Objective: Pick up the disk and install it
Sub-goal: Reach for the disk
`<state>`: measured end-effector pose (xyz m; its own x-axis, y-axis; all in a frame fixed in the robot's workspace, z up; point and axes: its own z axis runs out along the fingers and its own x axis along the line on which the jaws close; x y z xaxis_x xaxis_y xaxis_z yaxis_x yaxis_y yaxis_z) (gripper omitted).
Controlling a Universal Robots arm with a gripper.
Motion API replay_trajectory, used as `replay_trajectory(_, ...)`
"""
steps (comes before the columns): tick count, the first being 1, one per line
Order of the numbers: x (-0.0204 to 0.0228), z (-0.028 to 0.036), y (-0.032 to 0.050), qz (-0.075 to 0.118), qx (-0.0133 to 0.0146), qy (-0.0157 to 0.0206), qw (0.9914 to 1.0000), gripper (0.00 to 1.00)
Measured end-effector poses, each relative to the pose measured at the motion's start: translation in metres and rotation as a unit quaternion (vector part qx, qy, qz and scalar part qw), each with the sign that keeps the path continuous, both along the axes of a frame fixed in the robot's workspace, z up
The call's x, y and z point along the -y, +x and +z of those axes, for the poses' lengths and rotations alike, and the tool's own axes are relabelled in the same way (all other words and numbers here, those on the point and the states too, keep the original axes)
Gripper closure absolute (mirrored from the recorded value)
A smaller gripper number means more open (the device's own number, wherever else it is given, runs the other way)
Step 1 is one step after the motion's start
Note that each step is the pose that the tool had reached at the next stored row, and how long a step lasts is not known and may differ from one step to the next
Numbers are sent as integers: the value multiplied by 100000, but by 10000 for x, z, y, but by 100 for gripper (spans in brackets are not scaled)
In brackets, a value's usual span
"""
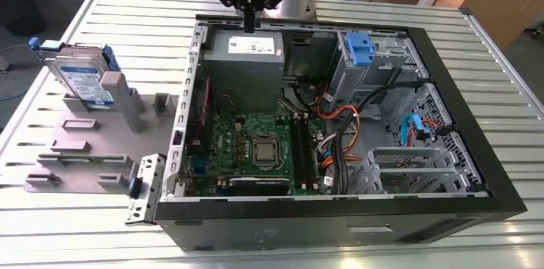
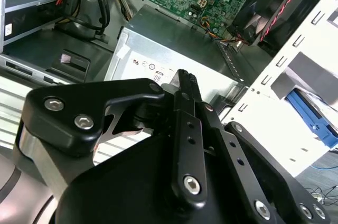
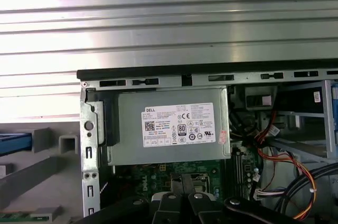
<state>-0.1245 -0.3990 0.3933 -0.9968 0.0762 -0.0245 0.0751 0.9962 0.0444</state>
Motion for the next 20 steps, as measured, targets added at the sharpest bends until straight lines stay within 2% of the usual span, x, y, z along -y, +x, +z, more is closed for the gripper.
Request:
replay_trajectory(9,0,-1,-89,1,-2,-1,100000,89)
replay_trajectory(20,0,-2,-235,1,-1,-1,100000,89)
